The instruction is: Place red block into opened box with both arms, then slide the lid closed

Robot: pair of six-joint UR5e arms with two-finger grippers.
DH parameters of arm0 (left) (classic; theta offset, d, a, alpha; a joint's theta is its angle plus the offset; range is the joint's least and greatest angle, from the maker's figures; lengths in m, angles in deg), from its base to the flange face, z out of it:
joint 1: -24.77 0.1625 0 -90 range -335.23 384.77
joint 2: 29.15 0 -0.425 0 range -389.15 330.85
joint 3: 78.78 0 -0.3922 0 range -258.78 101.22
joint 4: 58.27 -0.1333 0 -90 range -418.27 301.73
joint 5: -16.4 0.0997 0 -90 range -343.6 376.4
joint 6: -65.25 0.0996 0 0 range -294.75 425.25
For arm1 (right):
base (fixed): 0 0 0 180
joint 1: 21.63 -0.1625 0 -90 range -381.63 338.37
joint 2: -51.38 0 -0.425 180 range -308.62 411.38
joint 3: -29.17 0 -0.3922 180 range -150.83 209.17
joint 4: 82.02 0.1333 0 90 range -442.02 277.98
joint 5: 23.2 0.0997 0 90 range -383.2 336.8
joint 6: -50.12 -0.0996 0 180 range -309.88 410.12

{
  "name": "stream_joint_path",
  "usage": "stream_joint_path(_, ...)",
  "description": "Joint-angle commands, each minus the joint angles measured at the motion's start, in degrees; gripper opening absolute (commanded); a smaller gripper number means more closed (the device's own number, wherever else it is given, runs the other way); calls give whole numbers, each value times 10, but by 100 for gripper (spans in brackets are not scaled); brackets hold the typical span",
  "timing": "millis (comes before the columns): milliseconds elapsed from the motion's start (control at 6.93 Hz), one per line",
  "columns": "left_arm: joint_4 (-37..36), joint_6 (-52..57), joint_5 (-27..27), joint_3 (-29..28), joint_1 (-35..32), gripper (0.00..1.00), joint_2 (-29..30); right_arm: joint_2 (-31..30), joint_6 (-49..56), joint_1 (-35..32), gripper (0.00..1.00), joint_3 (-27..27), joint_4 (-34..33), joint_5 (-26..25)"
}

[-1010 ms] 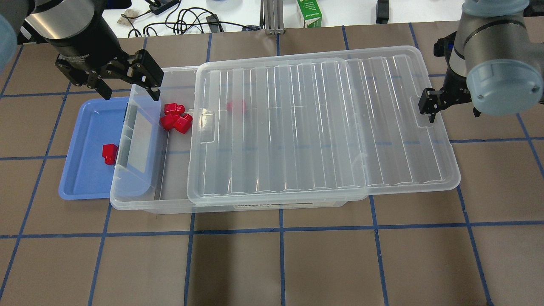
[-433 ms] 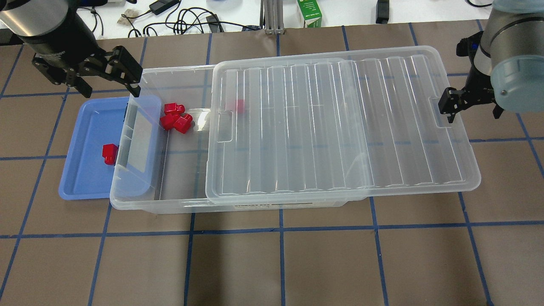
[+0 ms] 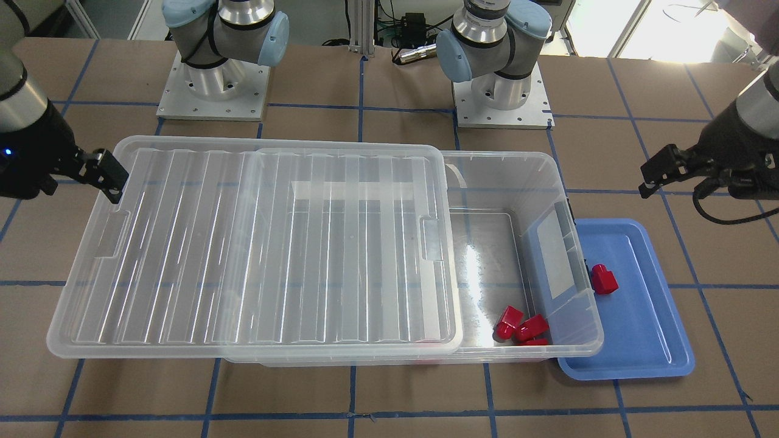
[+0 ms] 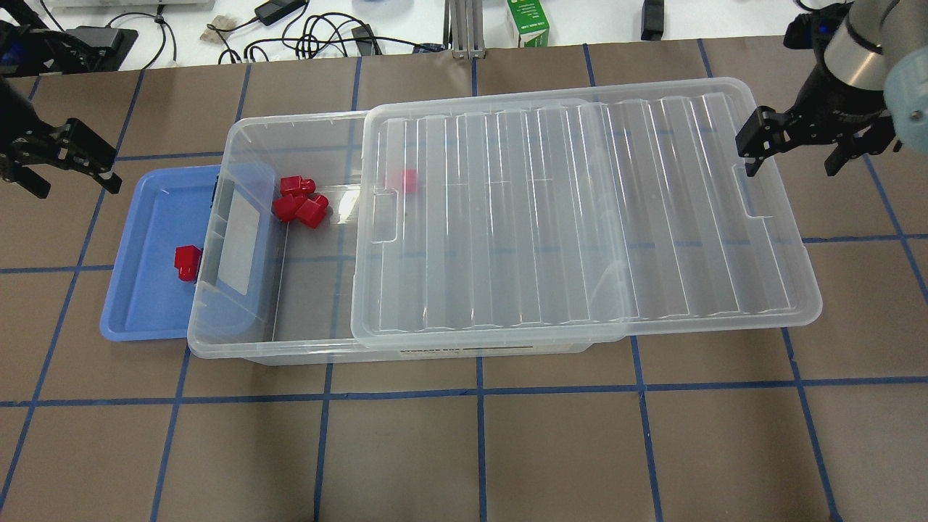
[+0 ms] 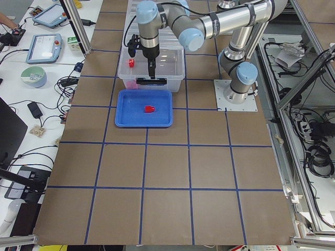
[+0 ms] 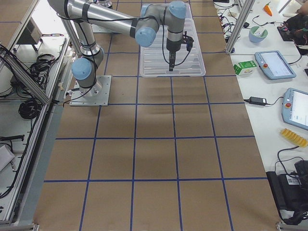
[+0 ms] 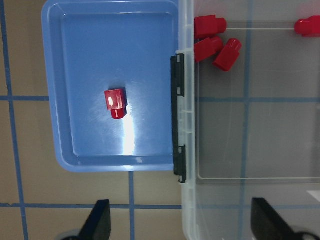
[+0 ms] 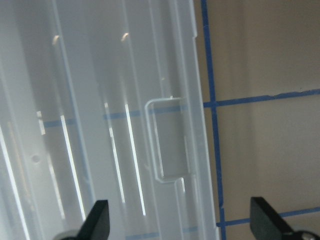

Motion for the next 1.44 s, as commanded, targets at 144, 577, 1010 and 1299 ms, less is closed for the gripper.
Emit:
stream_joint_path(144,-179,21,1,74,13,100,85,-51,-139,-121,100,32,55,40)
stream_joint_path(577,-239,21,1,106,15,100,135,-50,-148,-156,100,28,54,32)
stream_joint_path(1010,-305,11,0,152,15,100,167,-50,-148,-156,100,29,55,29)
stream_joint_path(1299,-330,-2,-5,152,15,85,188,-50,-148,-156,100,29,54,28)
